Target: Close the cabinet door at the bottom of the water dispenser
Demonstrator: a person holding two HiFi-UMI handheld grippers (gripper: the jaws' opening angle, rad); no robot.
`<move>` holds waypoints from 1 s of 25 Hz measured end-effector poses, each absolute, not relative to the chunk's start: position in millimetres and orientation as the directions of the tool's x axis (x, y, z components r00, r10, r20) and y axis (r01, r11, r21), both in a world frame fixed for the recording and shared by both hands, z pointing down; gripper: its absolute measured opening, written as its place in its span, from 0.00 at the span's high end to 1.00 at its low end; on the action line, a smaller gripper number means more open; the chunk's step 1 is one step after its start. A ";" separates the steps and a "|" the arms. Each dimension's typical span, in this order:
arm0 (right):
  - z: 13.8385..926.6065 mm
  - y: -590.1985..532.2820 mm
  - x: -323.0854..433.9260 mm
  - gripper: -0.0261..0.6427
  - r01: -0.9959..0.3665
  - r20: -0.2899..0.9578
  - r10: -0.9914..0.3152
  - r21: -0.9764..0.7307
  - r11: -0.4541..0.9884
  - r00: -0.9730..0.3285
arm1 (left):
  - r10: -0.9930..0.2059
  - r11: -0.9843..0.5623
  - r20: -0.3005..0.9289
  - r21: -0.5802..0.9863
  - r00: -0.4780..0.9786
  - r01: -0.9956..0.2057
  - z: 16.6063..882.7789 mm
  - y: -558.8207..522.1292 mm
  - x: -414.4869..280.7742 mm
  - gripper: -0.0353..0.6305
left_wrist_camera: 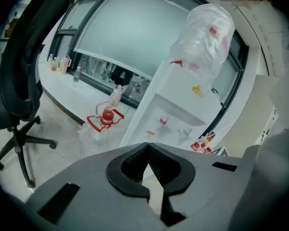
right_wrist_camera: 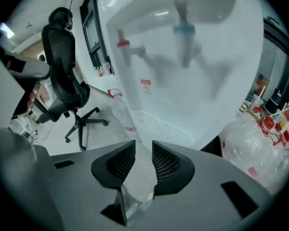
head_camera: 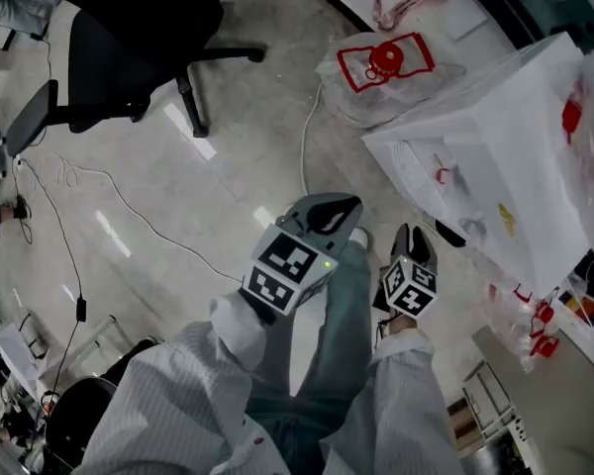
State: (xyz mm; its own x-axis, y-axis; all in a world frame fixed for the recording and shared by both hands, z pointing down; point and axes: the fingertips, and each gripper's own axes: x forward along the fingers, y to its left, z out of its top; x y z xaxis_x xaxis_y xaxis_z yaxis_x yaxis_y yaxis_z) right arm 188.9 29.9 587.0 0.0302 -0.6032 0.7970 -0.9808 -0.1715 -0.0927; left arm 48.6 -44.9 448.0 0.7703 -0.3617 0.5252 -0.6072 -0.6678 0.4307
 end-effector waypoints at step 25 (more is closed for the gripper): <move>144.2 -18.9 96.8 0.93 -0.982 0.177 -0.970 0.064 0.179 -0.165 | -0.291 -0.849 0.215 0.390 0.932 -0.355 184.3 -39.1 24.6 0.93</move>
State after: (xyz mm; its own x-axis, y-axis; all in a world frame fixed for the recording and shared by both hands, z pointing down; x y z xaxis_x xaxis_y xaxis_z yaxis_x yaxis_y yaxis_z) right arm 96.8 -18.9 144.2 -0.1648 -0.9702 0.1774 -0.9818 0.1785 0.0643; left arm 24.6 -39.1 184.3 0.9321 -0.2911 0.2154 -0.3554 -0.8495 0.3900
